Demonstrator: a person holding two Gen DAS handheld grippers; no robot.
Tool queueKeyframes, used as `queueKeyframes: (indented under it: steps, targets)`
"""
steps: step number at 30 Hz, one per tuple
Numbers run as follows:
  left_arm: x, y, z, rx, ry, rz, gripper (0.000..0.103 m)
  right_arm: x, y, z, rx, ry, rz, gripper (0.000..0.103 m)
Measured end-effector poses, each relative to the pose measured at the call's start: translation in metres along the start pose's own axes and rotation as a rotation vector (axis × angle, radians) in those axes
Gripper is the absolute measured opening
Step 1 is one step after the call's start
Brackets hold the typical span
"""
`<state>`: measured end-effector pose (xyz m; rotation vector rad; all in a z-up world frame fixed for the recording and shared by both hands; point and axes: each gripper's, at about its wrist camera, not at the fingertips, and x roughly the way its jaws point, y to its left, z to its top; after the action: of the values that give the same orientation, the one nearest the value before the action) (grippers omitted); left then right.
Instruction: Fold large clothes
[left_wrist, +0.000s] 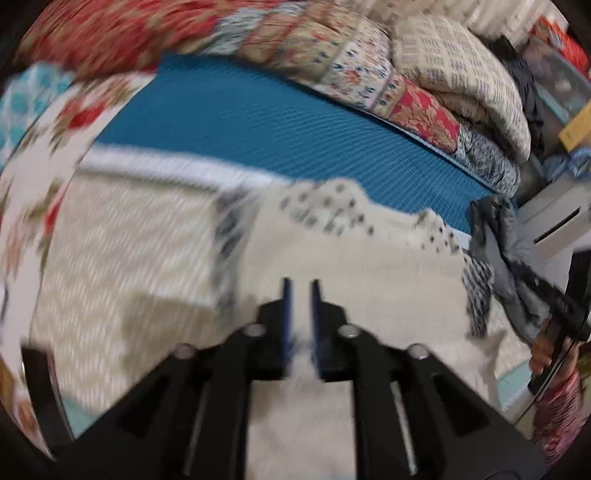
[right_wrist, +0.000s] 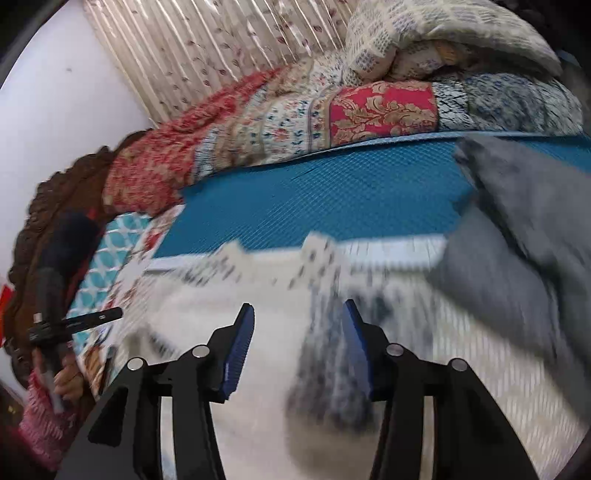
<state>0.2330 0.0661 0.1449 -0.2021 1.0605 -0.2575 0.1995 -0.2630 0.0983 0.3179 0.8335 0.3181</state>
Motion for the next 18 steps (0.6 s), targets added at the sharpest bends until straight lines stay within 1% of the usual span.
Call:
queueKeyframes:
  steps: [1,3,5,6,7,9,11,12,13,14,15,16,17,18]
  targets:
    - [0.015,-0.009,0.014,0.02,0.019,0.009,0.04,0.015,-0.003,0.01,0.009,0.016,-0.011,0.075]
    - [0.047,-0.027,0.041,0.056,0.041,0.053,0.043,0.057,-0.011,0.033,0.034,0.059,-0.032,0.075]
    - [0.082,-0.042,0.067,0.053,0.068,0.075,0.043,0.084,-0.02,0.044,0.063,0.086,-0.035,0.075]
    - [0.093,-0.047,0.076,0.054,0.075,0.085,0.046,0.102,-0.025,0.048,0.072,0.108,-0.029,0.075]
    - [0.111,-0.052,0.086,0.063,0.081,0.113,0.051,0.113,-0.027,0.05,0.068,0.125,-0.031,0.075]
    - [0.141,-0.055,0.098,0.047,0.109,0.135,0.052,0.143,-0.029,0.048,0.036,0.188,-0.06,0.075]
    - [0.171,-0.052,0.103,0.018,0.167,0.116,0.052,0.162,-0.031,0.045,0.022,0.228,-0.059,0.075]
    - [0.181,-0.054,0.103,0.021,0.182,0.123,0.052,0.17,-0.032,0.043,0.012,0.241,-0.064,0.075]
    - [0.192,-0.055,0.102,0.033,0.195,0.149,0.052,0.173,-0.032,0.042,0.003,0.239,-0.071,0.075]
    - [0.198,-0.055,0.1,0.05,0.192,0.175,0.046,0.174,-0.031,0.041,-0.009,0.225,-0.07,0.078]
    - [0.198,-0.055,0.099,0.059,0.178,0.187,0.035,0.171,-0.029,0.042,-0.02,0.206,-0.069,0.088]
    - [0.193,-0.057,0.098,0.07,0.155,0.178,0.021,0.167,-0.028,0.042,-0.026,0.196,-0.056,0.104]
    - [0.185,-0.058,0.097,0.077,0.141,0.165,0.017,0.162,-0.026,0.042,-0.024,0.187,-0.027,0.105]
    - [0.177,-0.059,0.096,0.079,0.132,0.146,0.012,0.153,-0.022,0.042,-0.041,0.159,-0.026,0.105]
